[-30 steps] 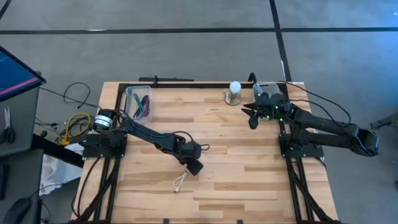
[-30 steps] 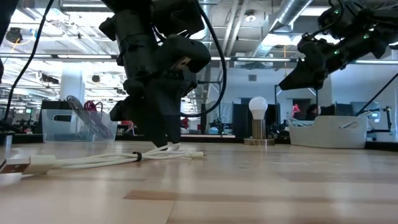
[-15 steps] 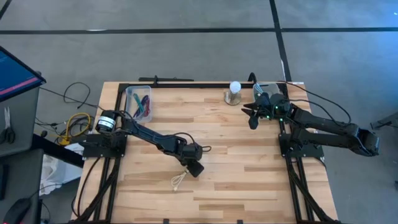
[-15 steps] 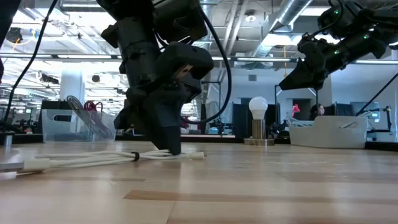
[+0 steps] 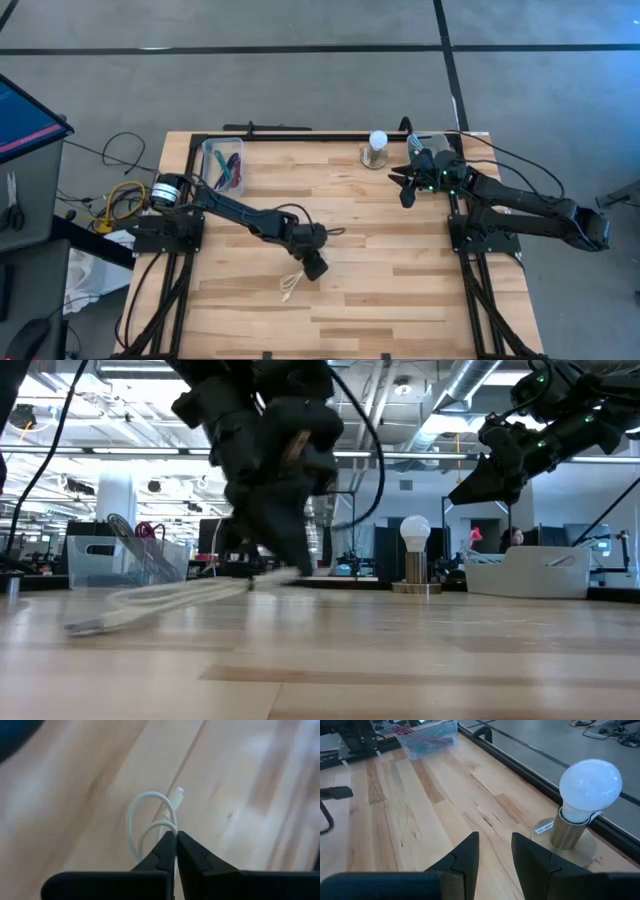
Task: Pick & Place USB Port
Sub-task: Put the white charger cable into the gray bin
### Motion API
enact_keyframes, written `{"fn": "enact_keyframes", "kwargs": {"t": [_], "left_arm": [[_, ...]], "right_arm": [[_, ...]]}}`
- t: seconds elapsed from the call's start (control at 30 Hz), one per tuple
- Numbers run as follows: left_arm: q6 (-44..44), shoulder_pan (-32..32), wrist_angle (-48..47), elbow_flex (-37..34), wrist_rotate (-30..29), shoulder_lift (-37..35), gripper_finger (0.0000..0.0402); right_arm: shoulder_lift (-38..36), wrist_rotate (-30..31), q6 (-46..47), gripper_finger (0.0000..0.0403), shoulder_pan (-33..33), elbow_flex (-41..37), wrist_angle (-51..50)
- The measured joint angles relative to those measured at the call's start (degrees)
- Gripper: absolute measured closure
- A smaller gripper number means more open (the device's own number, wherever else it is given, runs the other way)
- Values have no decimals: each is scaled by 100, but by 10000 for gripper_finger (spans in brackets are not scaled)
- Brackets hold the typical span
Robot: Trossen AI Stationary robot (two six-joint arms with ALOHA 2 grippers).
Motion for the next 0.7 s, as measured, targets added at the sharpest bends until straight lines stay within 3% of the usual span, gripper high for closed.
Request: {"fn": "enact_keyframes", "kwargs": {"t": [0.1, 0.33, 0.57, 0.7], "left_arm": [[448, 141, 44, 4, -72, -320, 395], [1653, 483, 216, 4, -883, -1451, 396], [2792, 773, 351, 13, -1333, -2362, 396], [3189, 950, 359, 13, -1333, -2583, 396]], "right_arm": [[0, 0, -11, 294, 0, 0, 7], [0, -43, -39, 294, 0, -1, 63], [2, -1338, 234, 294, 232, -4, 950], [158, -1506, 297, 294, 683, -4, 1769]]}}
